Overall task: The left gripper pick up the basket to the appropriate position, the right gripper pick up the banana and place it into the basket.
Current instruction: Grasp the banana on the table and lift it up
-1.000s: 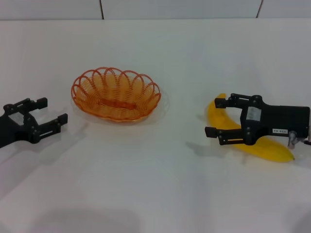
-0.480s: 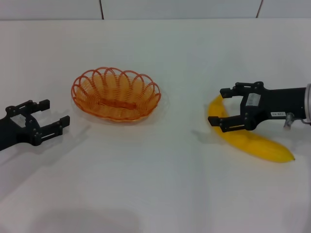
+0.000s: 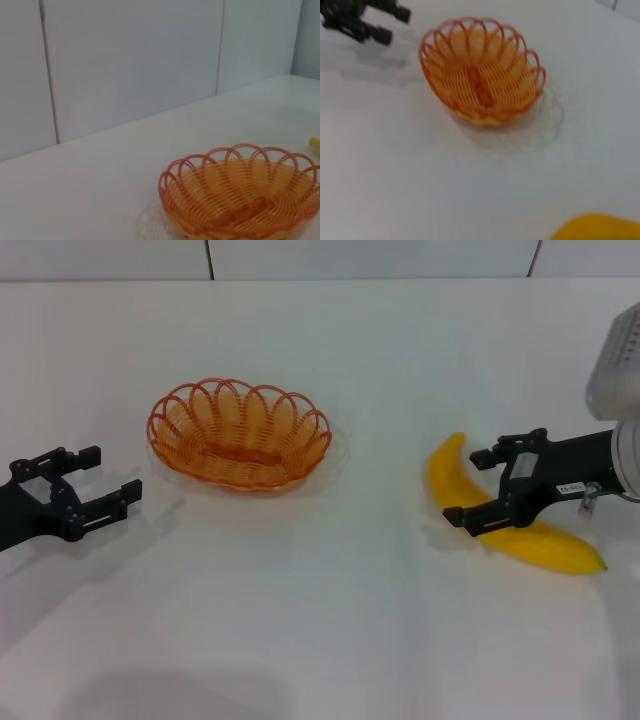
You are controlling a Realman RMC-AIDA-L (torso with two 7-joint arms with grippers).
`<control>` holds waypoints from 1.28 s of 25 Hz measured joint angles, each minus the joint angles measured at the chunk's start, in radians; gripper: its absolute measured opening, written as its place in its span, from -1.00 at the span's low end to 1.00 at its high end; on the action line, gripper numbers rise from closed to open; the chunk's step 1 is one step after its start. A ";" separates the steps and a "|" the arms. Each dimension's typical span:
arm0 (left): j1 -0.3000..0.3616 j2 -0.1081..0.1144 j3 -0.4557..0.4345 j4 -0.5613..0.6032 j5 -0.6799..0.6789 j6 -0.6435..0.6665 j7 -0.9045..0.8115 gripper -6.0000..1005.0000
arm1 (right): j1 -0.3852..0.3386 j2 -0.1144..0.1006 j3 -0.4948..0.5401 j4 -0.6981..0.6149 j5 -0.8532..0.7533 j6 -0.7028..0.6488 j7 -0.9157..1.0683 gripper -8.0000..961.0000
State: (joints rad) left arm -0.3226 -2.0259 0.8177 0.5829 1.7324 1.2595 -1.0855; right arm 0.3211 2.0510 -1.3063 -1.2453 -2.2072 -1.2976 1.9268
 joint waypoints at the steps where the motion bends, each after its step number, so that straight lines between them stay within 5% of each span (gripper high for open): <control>1: 0.000 0.000 -0.001 0.000 0.000 0.000 0.000 0.51 | 0.003 0.000 -0.010 -0.009 -0.027 0.001 0.025 0.87; 24: -0.005 -0.002 0.002 -0.002 0.001 0.000 0.001 0.51 | 0.102 -0.005 -0.094 0.078 -0.165 0.026 0.134 0.87; 32: -0.008 -0.002 0.002 -0.002 0.000 0.000 0.001 0.51 | 0.114 -0.006 -0.095 0.096 -0.165 0.026 0.142 0.72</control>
State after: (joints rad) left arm -0.3301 -2.0279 0.8192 0.5813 1.7321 1.2594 -1.0844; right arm 0.4350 2.0455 -1.4016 -1.1493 -2.3726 -1.2716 2.0686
